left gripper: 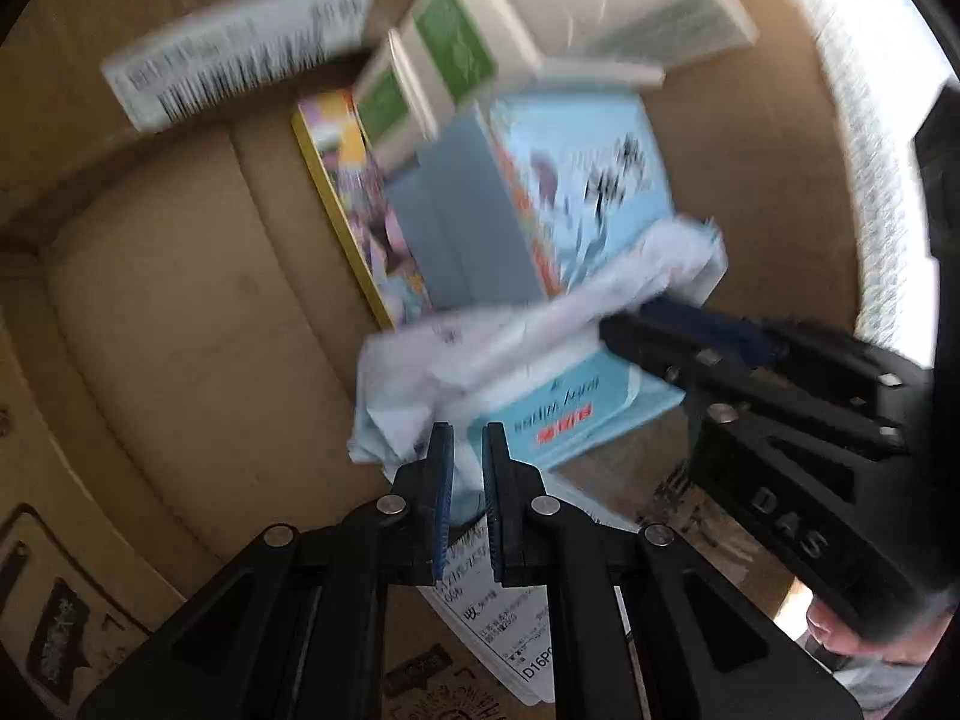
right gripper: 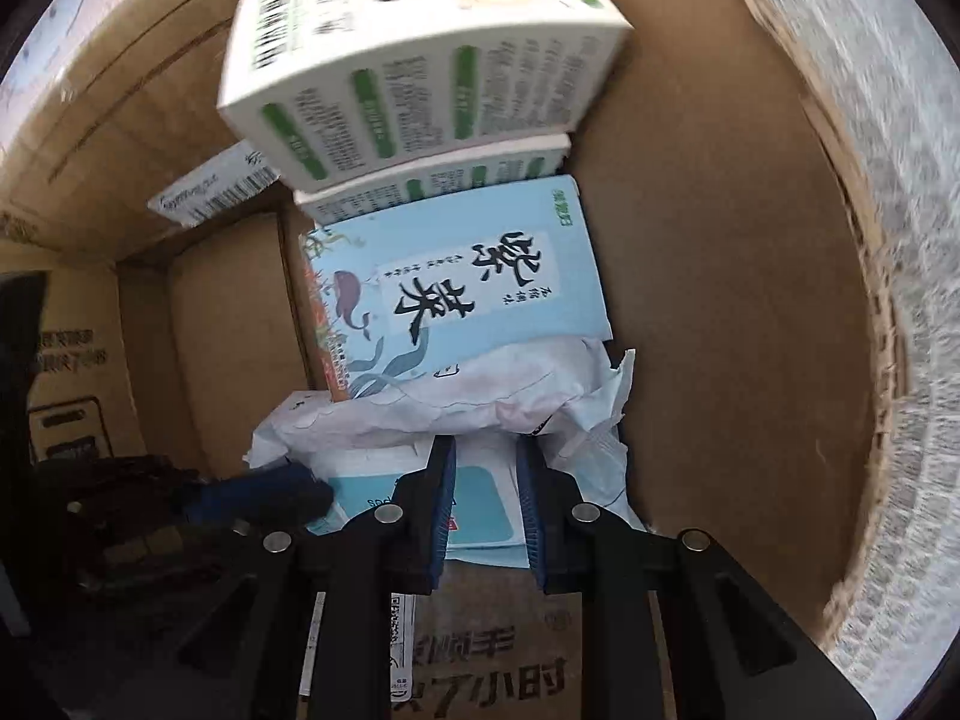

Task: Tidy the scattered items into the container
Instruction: 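Open both grippers to release the baby wipes pack in the carton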

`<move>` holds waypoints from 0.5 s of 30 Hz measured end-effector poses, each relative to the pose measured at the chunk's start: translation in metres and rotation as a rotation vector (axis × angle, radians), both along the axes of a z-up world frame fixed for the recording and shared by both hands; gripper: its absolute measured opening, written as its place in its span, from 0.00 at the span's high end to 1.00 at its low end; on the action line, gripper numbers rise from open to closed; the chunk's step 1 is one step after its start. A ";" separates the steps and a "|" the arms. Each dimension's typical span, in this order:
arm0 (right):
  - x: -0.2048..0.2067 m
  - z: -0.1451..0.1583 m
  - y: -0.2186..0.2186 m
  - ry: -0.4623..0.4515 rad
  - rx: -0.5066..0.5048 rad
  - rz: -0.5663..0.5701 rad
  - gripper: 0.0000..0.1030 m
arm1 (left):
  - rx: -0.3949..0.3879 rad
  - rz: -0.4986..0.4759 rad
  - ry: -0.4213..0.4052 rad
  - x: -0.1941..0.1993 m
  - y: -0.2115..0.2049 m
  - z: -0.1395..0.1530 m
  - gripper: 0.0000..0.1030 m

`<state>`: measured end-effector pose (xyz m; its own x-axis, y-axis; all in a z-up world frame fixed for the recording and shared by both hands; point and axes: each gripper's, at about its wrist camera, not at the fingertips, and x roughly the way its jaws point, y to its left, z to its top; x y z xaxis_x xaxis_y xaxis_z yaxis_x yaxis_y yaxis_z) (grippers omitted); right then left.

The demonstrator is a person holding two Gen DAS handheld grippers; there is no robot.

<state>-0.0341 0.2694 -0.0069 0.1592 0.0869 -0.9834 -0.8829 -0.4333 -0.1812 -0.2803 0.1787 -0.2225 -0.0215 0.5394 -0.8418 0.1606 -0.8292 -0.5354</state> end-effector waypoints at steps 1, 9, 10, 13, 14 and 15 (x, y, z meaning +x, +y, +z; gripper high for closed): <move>0.003 -0.001 0.001 0.012 0.004 -0.041 0.83 | -0.005 0.013 0.020 0.000 -0.002 0.004 0.90; -0.003 -0.021 0.007 -0.049 -0.050 -0.110 0.83 | -0.036 0.143 0.004 0.000 -0.025 0.001 0.90; -0.005 -0.023 0.009 -0.063 -0.056 -0.113 0.83 | -0.032 0.148 -0.003 0.000 -0.026 0.000 0.90; -0.012 -0.030 0.014 -0.107 -0.076 -0.110 0.83 | -0.046 0.168 -0.013 -0.003 -0.029 -0.002 0.90; -0.014 -0.035 0.017 -0.134 -0.088 -0.110 0.83 | -0.037 0.183 -0.029 -0.004 -0.031 -0.005 0.90; -0.017 -0.038 0.019 -0.155 -0.101 -0.102 0.83 | -0.029 0.202 -0.045 -0.004 -0.034 -0.009 0.90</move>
<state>-0.0515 0.2883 -0.0449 0.3126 -0.0354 -0.9492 -0.8880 -0.3657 -0.2788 -0.2847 0.1445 -0.2313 -0.0886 0.5038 -0.8592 0.3481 -0.7926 -0.5007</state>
